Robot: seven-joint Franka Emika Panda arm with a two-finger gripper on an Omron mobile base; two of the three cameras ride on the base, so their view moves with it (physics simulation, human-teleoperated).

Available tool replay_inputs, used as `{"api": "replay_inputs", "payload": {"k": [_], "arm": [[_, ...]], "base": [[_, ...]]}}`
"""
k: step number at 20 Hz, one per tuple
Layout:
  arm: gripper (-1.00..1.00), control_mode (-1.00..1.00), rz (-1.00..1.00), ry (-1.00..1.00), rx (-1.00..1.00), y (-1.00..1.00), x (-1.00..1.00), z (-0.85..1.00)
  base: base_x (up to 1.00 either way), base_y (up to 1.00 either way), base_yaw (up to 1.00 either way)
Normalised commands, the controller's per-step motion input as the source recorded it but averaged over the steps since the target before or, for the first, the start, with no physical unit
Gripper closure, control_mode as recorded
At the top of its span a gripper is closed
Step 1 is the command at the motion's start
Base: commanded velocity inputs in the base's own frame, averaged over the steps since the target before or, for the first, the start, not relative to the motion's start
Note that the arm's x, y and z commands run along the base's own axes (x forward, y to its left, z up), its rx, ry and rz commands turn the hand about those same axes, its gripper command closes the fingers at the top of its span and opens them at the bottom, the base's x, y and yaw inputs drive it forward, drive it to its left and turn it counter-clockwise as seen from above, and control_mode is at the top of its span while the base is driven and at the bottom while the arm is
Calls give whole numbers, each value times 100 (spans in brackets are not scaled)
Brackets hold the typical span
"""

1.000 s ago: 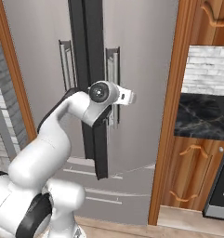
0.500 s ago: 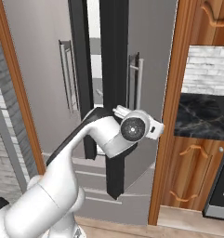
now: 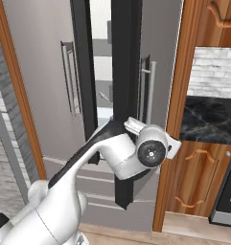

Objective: Open the fridge, remove the apple, lime, and fish, and place them on any counter.

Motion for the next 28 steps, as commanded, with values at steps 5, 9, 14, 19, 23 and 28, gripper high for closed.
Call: {"api": "replay_inputs", "payload": {"k": [5,9,14,19,23,28], "arm": [[100,-100,0,5,-12,76,-59,58],[100,-100,-9,26,-15,99,-42,46],[100,-100,-25,27,-12,90,-6,22],[100,-100,-22,19,-9,73,39,1],[100,-100,-15,2,-9,59,44,0],[100,-100,-17,1,-8,39,58,0]], "base": [[0,0,0],[0,0,0],[0,0,0],[0,0,0],[0,0,0],[0,0,0]]}}
